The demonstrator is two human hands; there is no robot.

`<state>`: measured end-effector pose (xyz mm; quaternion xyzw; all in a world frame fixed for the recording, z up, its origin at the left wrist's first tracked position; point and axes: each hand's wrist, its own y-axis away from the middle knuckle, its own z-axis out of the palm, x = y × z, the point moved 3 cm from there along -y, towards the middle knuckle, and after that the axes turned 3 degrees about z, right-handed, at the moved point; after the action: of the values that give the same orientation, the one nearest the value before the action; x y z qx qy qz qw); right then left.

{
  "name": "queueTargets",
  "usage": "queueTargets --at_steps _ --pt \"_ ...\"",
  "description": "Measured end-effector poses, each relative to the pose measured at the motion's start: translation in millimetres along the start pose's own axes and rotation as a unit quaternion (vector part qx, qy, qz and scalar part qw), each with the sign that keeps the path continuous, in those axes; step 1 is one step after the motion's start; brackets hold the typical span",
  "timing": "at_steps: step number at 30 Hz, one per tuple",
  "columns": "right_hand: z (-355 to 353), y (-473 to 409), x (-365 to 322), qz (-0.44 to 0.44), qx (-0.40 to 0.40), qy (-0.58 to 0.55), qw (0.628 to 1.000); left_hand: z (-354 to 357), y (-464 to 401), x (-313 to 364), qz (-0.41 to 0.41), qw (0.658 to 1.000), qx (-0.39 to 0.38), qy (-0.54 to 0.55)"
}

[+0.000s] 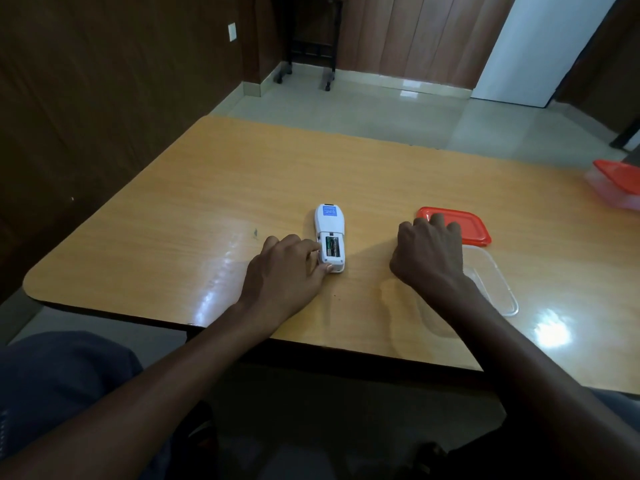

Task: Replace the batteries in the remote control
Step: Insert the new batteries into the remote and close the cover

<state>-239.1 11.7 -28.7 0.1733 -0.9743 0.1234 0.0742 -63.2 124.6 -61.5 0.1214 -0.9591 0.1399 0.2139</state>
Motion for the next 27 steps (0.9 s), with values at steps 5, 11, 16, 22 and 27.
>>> queueTargets --at_steps 5,11,16,22,27 --pt "3 3 -9 -0.044 -0.017 -0.052 0.998 0 0 0 0.003 1.000 0.002 -0.002" --pt "5 8 -23 -0.060 0.002 -0.162 0.985 -1 0 3 0.009 1.000 -0.003 -0.013" --pt "8 8 -21 -0.036 -0.044 -0.219 0.974 -3 2 4 0.011 1.000 -0.007 -0.020" --pt "3 12 -27 0.079 -0.059 -0.473 0.876 -4 1 5 0.015 0.999 -0.018 -0.024" --pt "3 22 -49 -0.005 -0.021 -0.434 0.901 -1 1 5 0.016 0.998 -0.046 0.035"
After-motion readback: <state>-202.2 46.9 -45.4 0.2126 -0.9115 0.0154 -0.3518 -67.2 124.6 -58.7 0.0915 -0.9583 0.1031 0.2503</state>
